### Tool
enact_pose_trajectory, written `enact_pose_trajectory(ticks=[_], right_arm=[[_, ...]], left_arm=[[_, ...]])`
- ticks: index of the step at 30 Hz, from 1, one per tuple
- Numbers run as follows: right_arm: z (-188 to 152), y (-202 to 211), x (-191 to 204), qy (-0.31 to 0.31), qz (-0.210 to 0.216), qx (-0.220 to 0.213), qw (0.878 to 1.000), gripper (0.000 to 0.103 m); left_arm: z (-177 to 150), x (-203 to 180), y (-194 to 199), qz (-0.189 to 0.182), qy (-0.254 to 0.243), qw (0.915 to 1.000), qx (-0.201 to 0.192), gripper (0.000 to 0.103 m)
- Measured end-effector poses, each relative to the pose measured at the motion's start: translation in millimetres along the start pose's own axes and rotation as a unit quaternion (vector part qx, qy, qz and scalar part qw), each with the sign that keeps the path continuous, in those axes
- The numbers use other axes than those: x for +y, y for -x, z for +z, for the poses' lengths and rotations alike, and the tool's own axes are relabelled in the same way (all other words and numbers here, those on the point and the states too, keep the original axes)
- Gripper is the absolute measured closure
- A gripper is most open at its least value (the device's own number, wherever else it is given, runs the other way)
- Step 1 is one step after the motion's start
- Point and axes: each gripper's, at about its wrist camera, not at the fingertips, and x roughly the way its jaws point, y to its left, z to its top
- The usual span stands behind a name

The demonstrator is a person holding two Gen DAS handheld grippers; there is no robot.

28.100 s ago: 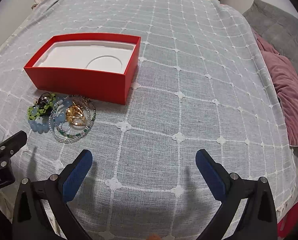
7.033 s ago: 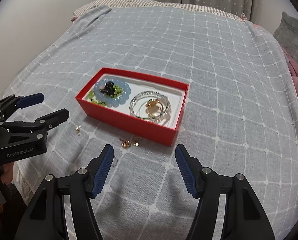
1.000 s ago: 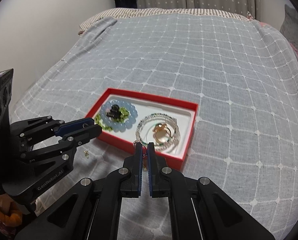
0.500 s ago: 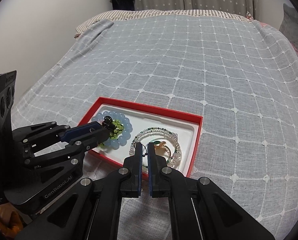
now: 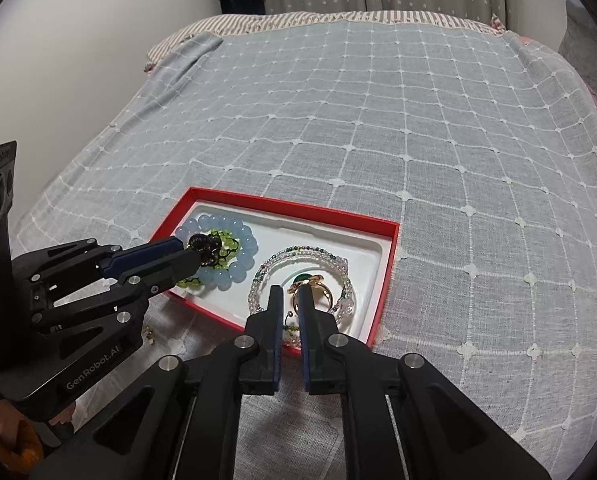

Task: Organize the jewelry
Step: 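Open both tools to drop the earring and ring into the box, then grasp the small gold earring on the cloth with the right tool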

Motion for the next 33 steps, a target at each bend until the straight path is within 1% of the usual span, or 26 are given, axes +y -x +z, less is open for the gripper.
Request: enact_pose_trajectory(ticks=[2, 4, 7, 10, 12, 13, 14, 16, 18, 20, 23, 27, 30, 31, 33], right_arm=[[-1, 4, 1, 0.0, 0.0, -0.002, 1.0, 0.073], [-2, 10, 2, -0.001, 0.003, -0.007, 1.0, 0.069], [-4, 19, 1, -0.004, 0.001, -0.009, 1.0, 0.069], [-10, 28, 0, -0.008, 0.001, -0.008, 1.0, 0.068], [-14, 33, 0, -0.007, -0.003, -0.007, 1.0, 0.063], [-16, 35, -1, -0.007, -0.006, -0.006, 1.0, 0.057], [-19, 38, -1, -0.01, -0.01, -0.006, 1.0, 0.052], [-22, 43, -2, -0.013, -0.013, -0.005, 1.0, 0.052], [-25, 47, -3, -0.017, -0.016, -0.002, 1.0, 0.051], [-29, 49, -3, -0.02, -0.023, 0.003, 1.0, 0.051], [-36, 48, -4, -0.021, -0.036, 0.017, 0.999, 0.051], [-45, 44, -4, -0.023, -0.041, 0.033, 0.998, 0.051], [-52, 38, -1, -0.012, -0.049, 0.048, 0.998, 0.05], [-54, 36, -1, -0.009, -0.052, 0.052, 0.997, 0.049], [-58, 30, -2, -0.007, -0.059, 0.06, 0.996, 0.043]], left_arm=[[-1, 0, 5, 0.0, 0.0, 1.0, -0.002, 0.077], [-2, 0, 10, -0.002, -0.002, 1.0, -0.003, 0.076], [-6, -1, 17, -0.001, -0.003, 1.0, -0.004, 0.074], [-11, -1, 25, 0.004, -0.009, 0.9999, -0.004, 0.066], [-14, -1, 29, 0.008, -0.012, 0.9999, -0.002, 0.059], [-16, 0, 31, 0.01, -0.012, 0.9999, 0.0, 0.058], [-18, 2, 32, 0.013, -0.01, 0.9999, 0.002, 0.056], [-22, 4, 35, 0.016, -0.006, 0.9998, 0.006, 0.052], [-25, 6, 37, 0.022, -0.001, 0.9997, 0.01, 0.044], [-30, 9, 39, 0.027, 0.005, 0.9995, 0.017, 0.037], [-36, 11, 40, 0.032, 0.007, 0.999, 0.029, 0.032], [-46, 14, 41, 0.037, 0.01, 0.9985, 0.041, 0.02], [-55, 16, 38, 0.046, 0.004, 0.9977, 0.05, 0.013], [-58, 16, 37, 0.05, 0.001, 0.9973, 0.054, 0.013], [-64, 18, 33, 0.053, -0.003, 0.9966, 0.064, 0.012]])
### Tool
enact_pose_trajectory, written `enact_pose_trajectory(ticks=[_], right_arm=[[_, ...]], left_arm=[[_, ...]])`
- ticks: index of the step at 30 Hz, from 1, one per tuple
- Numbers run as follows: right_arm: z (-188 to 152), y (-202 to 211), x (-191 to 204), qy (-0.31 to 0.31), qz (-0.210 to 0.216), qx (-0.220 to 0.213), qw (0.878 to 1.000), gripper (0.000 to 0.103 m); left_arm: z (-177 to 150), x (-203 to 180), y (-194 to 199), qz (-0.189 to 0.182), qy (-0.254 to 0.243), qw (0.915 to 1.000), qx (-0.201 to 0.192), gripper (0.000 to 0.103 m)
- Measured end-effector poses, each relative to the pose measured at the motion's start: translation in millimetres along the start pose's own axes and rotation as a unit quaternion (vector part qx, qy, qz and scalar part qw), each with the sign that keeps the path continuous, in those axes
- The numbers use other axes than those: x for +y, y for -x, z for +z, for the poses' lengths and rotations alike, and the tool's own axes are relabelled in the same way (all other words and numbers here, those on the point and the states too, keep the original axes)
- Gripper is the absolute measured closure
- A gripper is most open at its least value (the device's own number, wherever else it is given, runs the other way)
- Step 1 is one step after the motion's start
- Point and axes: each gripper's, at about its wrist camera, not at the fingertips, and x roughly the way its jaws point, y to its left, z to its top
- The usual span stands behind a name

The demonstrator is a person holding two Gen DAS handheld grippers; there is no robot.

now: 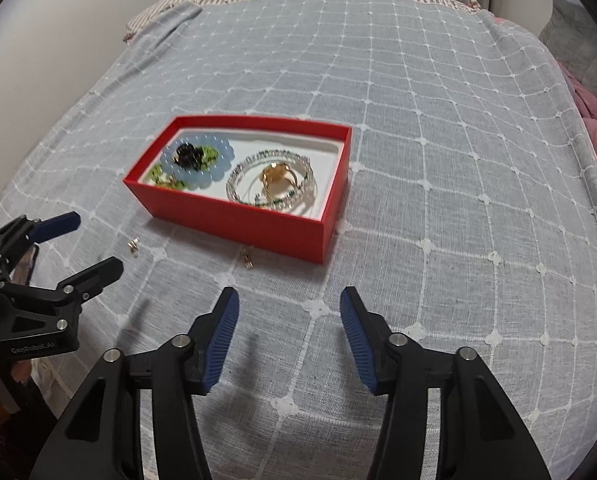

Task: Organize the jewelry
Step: 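Grasp the small gold earring on the cloth with the right tool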

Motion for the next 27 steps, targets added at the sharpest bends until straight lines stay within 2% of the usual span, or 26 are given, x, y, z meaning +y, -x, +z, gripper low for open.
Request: enact_pose_trajectory(ticks=[2, 7, 11, 15, 22, 27], right_arm=[[-4, -6, 1, 0.001, -0.006, 0.008, 1.0, 0.039], [-10, -25, 8, 0.018, -0.014, 0.031, 0.999, 0.039], [-10, -36, 11, 0.023, -0.011, 0.03, 0.999, 0.039], [-8, -41, 15, 0.032, -0.017, 0.014, 0.999, 0.038], [-2, -50, 24, 0.049, -0.032, -0.015, 0.998, 0.037], [2, -56, 31, 0.054, -0.026, -0.028, 0.998, 0.037]], left_arm=[[-6, 3, -5, 0.002, 0.0, 0.9999, 0.012, 0.012], [-15, 10, -18, 0.01, 0.008, 0.9993, 0.035, 0.012], [-20, 17, -29, 0.013, 0.019, 0.9985, 0.05, 0.01], [-23, 21, -32, 0.02, 0.035, 0.9983, 0.042, 0.0], [-30, 19, -31, 0.023, 0.044, 0.9983, 0.031, 0.0], [-33, 19, -30, 0.024, 0.051, 0.9981, 0.025, 0.0]])
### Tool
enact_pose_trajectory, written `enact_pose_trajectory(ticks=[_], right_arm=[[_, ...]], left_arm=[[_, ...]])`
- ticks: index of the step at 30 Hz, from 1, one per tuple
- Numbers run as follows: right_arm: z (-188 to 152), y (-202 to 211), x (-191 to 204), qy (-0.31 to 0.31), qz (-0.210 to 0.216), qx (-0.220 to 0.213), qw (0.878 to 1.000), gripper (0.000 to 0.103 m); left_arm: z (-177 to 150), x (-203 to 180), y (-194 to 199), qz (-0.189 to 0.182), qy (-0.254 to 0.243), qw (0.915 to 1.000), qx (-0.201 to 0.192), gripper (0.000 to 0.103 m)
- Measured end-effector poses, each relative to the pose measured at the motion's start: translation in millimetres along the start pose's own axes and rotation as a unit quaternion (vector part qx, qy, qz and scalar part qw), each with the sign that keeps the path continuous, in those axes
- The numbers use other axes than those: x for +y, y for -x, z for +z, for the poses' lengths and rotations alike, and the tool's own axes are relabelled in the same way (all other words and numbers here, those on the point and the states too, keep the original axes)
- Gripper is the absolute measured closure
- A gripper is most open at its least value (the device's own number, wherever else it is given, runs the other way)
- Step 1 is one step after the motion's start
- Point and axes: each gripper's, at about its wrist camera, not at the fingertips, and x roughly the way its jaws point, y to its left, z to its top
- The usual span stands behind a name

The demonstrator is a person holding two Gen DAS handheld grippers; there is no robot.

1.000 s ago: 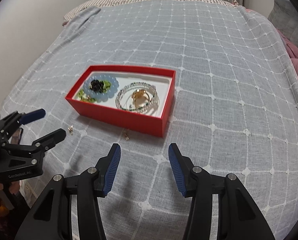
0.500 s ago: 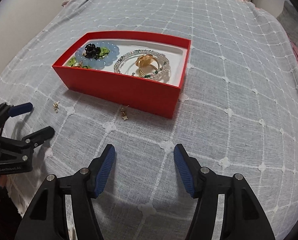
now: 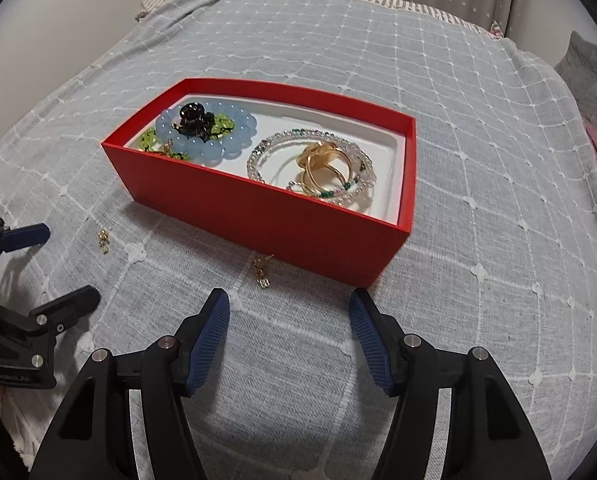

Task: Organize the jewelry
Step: 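Grasp the small gold earring on the cloth with the right tool, then grasp the gold stud earring with the left tool while the right holds its earring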

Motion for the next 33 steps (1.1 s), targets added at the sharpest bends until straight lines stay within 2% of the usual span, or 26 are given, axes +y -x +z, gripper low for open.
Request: enact_pose_trajectory(ticks=[6, 9, 11, 13, 20, 25, 31, 33], right_arm=[[4, -7, 5, 0.001, 0.009, -0.01, 1.0, 0.041], [7, -9, 10, 0.0, 0.011, -0.012, 1.0, 0.051], [8, -10, 11, -0.003, 0.011, -0.013, 1.0, 0.063], [10, -11, 12, -0.003, 0.015, -0.014, 1.0, 0.071], [12, -13, 22, 0.003, 0.028, -0.013, 1.0, 0.094], [12, -13, 23, 0.002, 0.031, -0.014, 0.999, 0.098], [12, -8, 22, -0.006, 0.033, -0.013, 0.999, 0.098], [13, -5, 21, -0.01, 0.032, -0.017, 0.999, 0.098]], left_arm=[[-1, 0, -1, 0.003, 0.005, 1.0, 0.003, 0.0], [1, 1, -2, 0.003, 0.005, 1.0, 0.007, 0.0], [3, 2, -3, 0.002, 0.004, 1.0, 0.009, 0.0], [5, 2, -4, 0.002, 0.001, 1.0, 0.006, 0.0], [8, -2, -4, -0.006, -0.001, 0.9998, 0.019, 0.0], [11, -5, -3, -0.017, -0.004, 0.9998, 0.01, 0.003], [14, -5, 2, -0.029, 0.004, 0.9996, 0.005, 0.018], [14, -3, 4, -0.033, 0.011, 0.9994, 0.001, 0.029]])
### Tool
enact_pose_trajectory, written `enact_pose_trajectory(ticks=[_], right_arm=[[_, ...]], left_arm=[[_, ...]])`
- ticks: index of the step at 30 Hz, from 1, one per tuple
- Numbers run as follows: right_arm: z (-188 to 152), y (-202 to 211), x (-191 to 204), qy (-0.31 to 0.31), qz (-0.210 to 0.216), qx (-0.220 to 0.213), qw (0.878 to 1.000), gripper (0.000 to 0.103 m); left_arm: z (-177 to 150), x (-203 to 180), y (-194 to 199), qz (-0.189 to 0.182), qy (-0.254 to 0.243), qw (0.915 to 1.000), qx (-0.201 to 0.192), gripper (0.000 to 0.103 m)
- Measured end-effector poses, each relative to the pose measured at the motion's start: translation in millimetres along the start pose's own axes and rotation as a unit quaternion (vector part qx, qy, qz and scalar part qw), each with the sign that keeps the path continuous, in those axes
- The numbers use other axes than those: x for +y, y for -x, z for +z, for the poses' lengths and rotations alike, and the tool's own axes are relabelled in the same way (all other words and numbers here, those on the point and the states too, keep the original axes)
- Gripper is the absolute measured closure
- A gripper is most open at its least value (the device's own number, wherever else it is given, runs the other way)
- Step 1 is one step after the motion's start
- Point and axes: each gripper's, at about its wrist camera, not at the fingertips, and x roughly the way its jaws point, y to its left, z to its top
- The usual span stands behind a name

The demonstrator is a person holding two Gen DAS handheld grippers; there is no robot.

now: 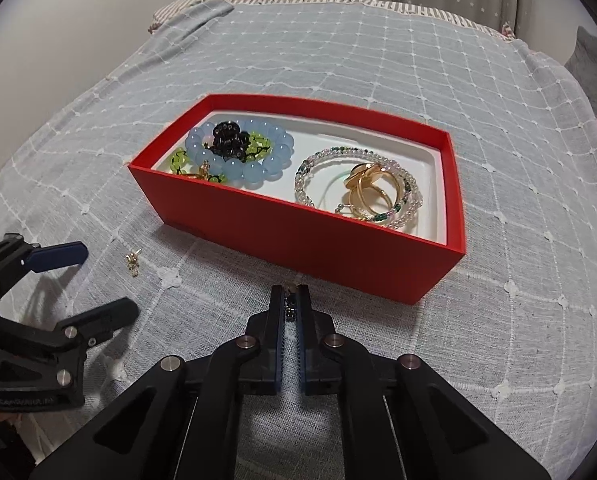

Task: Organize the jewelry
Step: 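Grasp the gold stud earring with the left tool while the right holds its earring, then carry both earrings over the red box with both tools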

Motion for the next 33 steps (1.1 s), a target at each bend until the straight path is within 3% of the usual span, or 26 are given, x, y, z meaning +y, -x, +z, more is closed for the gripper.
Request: enact_pose_trajectory(ticks=[3, 7, 9, 22, 33], right_arm=[[1, 7, -3, -0.003, 0.003, -0.006, 1.0, 0.098], [1, 13, -3, -0.002, -0.001, -0.009, 1.0, 0.098], [0, 14, -3, -0.004, -0.005, -0.007, 1.0, 0.098], [-5, 15, -4, -0.002, -0.024, 0.007, 1.0, 0.098], [-8, 15, -2, -0.003, -0.016, 0.023, 1.0, 0.098]], left_arm=[[1, -1, 2, -0.011, 0.0, 0.9999, -0.006, 0.047], [2, -4, 3, -0.016, -0.008, 0.9998, -0.009, 0.06], [2, -5, 5, -0.031, -0.009, 0.9994, -0.011, 0.072], [6, -20, -2, -0.036, -0.021, 0.9991, -0.002, 0.077], [8, -24, -7, -0.01, -0.026, 0.9996, -0.005, 0.097]])
